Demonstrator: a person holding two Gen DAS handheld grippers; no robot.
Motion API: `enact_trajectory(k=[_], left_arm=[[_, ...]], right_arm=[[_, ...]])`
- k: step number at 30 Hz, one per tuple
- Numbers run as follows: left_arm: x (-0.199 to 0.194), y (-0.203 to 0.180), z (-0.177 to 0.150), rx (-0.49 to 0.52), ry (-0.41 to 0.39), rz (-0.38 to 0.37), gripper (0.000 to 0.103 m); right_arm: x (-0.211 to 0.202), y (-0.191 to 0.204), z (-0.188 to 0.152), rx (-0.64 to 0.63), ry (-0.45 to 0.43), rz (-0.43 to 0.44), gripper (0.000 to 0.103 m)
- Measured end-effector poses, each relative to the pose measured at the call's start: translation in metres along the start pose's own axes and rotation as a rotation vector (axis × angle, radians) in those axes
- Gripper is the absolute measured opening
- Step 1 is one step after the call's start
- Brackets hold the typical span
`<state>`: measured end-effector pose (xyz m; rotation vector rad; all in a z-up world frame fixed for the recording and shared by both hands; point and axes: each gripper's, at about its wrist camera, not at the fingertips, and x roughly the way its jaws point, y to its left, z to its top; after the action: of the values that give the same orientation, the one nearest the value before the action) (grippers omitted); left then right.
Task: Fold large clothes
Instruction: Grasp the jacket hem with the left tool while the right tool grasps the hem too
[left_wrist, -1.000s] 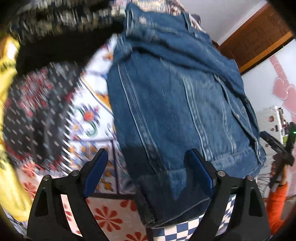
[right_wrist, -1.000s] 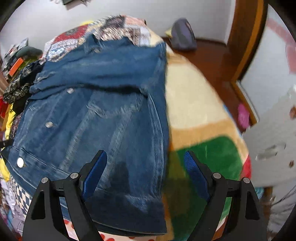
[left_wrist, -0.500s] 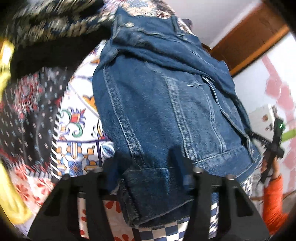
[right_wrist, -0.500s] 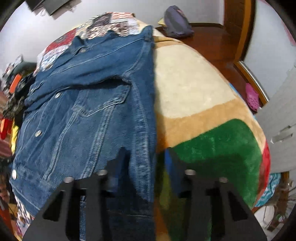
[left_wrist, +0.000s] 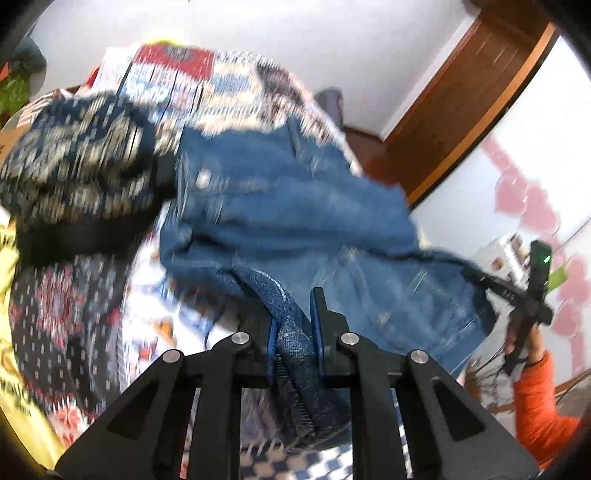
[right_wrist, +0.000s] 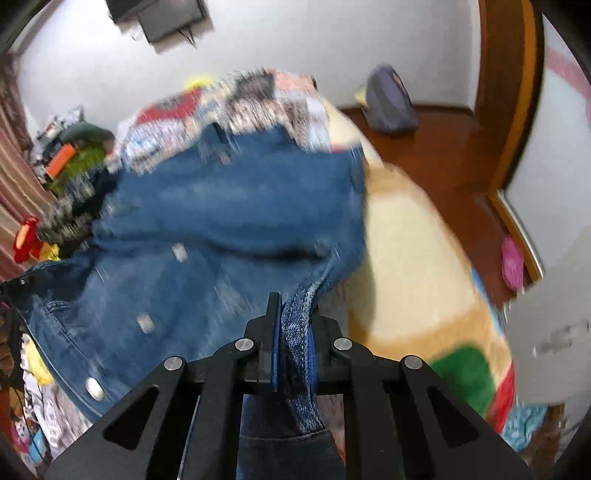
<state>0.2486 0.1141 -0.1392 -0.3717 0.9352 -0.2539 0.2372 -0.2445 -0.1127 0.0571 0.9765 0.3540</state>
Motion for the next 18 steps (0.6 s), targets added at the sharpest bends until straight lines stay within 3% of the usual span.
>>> enact_trajectory(k=[4,11,14,18], left_arm=[[0.002,-0.002,0.050,-0.003,-0.058,0.004,0.014],[0.038,0.039,0.136,-0.092,-0.130,0.111,0.014],[0.079,0.070,0.159,-0.132,-0.098,0.187,0.014],[0.138,0.106,0.163,-0.191,0.007,0.221,0.017]], right_arm=[[0.004,-0.002,0.053,-0.005,-0.069,0.016,0.010],[0.051,-0.022,0.130,0.058,-0.110,-0.014,0.010],[0.092,-0.034,0.150,0.087,-0.088,-0.043,0.010],[0.147,-0.050,0.155,0.115,-0.005,-0.066,0.010]])
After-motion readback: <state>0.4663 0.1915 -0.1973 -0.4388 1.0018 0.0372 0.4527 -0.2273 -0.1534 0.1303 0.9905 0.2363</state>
